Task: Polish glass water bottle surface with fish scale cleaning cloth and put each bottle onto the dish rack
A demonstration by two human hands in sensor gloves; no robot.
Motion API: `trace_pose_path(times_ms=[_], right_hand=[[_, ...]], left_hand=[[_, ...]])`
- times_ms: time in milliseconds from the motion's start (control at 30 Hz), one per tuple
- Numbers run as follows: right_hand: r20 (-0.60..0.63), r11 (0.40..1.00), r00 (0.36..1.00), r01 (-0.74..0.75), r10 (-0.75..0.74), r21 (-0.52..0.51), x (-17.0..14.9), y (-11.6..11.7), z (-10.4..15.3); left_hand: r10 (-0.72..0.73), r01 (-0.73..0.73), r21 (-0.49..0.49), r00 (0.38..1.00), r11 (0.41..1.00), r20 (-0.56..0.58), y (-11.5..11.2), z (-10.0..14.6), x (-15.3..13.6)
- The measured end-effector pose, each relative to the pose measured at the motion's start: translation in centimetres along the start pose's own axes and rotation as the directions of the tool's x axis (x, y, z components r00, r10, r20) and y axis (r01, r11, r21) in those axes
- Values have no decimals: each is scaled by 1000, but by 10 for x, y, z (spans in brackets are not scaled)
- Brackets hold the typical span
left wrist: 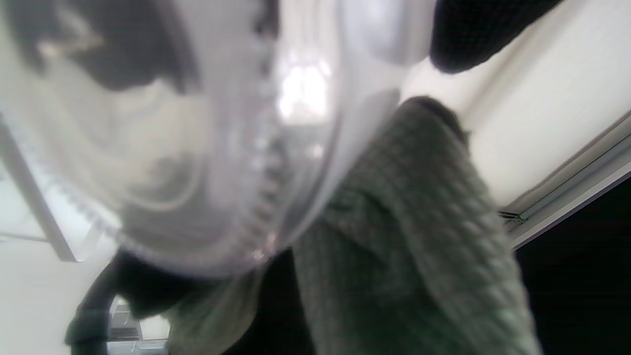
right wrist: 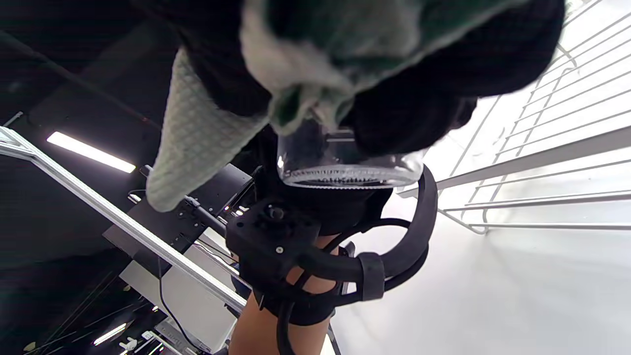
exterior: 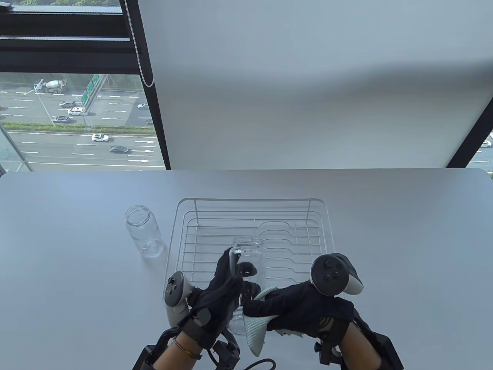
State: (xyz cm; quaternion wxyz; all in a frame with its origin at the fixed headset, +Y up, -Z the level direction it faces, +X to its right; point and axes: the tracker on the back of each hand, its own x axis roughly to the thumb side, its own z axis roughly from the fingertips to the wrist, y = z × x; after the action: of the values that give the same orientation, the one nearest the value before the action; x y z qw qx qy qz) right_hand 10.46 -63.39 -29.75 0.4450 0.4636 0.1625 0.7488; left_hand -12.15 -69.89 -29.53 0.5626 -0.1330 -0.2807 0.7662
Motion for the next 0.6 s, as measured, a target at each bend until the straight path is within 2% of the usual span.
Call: trace_pose_path(times_ms=[33, 67, 100, 133, 167, 200, 233, 267, 300, 333, 367, 400, 467, 500, 567, 600], right_hand=[[6, 996, 1000, -10, 11, -94, 1, -3, 3], [12, 952, 998, -59, 65, -301, 3, -8, 10], [-27, 865, 991, -125, 128, -487, 4, -10, 16], [-69, 778, 983, -178, 171, -602, 5, -10, 19], [-79, 749, 975, -211, 208, -628, 6, -9, 19], [-64, 792, 974, -215, 218, -572, 7, -8, 18], [-35, 846, 977, -199, 209, -495, 8, -7, 16], [7, 915, 985, -156, 171, -372, 7, -5, 11], [23, 960, 991, -123, 133, -252, 6, -3, 7], [15, 993, 997, -74, 76, -96, 5, 1, 3], [-5, 999, 1000, -28, 28, 24, 3, 3, 0], [-28, 995, 1000, 8, -6, 103, 1, 6, -2], [8, 997, 1000, 16, -16, 79, 0, 6, -4], [12, 1000, 1000, 2, -2, 16, 1, 3, -1], [22, 977, 997, -64, 70, -203, 4, -3, 5], [-8, 903, 990, -131, 140, -408, 6, -6, 11]], left_hand=[[0, 0, 13, 1000, 1000, -1, 0, 0, 1], [-16, 16, 10, 1000, 1000, 9, 0, -1, 1], [-9, 9, -7, 1000, 1000, 12, -2, -2, 1], [0, 0, -30, 1000, 1000, -4, -5, -3, 0], [3, -4, -67, 1000, 998, -13, -8, -2, -2], [11, -11, -63, 1000, 998, 2, -9, -2, -2], [23, -23, -8, 1000, 1000, 14, -8, -1, -2], [41, -42, 47, 999, 998, 28, -5, -1, -1], [54, -57, 68, 998, 996, 43, -3, 0, 0], [58, -63, 91, 997, 994, 58, 0, 0, 1], [50, -56, 91, 997, 994, 60, 2, -1, 3], [26, -29, 61, 999, 998, 46, 2, 0, 3], [4, -5, 32, 1000, 999, 30, 1, 2, 2], [27, -28, 47, 999, 998, 30, 1, 2, 2], [25, -27, 51, 999, 998, 32, 1, 0, 3], [9, -9, 20, 1000, 1000, 22, 0, -1, 2]])
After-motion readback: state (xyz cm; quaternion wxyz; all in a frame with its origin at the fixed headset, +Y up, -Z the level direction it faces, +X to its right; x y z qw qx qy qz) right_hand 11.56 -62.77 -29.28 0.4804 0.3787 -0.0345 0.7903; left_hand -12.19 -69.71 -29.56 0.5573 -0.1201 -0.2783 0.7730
